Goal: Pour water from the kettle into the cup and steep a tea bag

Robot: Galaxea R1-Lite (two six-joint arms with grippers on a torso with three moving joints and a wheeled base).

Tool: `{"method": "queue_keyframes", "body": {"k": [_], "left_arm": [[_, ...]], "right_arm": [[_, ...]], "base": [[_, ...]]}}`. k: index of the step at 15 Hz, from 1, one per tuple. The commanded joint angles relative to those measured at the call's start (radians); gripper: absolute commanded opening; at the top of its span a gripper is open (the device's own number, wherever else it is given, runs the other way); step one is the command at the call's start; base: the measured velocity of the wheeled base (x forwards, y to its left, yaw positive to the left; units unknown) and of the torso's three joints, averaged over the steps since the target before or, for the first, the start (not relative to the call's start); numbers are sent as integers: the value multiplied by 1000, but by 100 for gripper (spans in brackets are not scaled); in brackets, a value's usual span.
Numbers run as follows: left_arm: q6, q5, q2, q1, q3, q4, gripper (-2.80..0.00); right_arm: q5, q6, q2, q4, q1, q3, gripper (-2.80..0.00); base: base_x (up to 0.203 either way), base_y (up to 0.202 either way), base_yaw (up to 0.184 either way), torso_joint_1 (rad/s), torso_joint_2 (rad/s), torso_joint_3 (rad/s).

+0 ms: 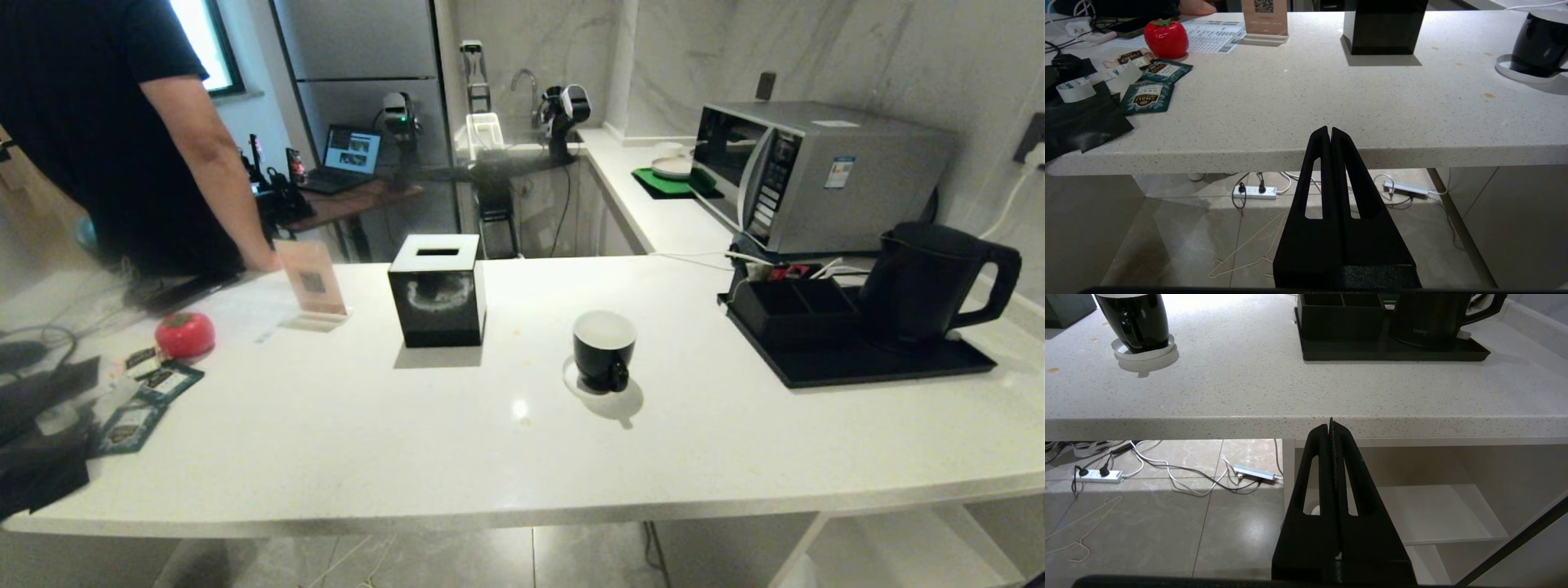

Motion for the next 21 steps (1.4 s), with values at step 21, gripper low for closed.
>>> {"method": "queue_keyframes", "body": {"k": [21], "left_arm": [[1,0,0,0,0,0,-280]], "right_arm": [[1,5,3,0,0,0,-280]], "base": [[38,0,0,1,1,0]]}}
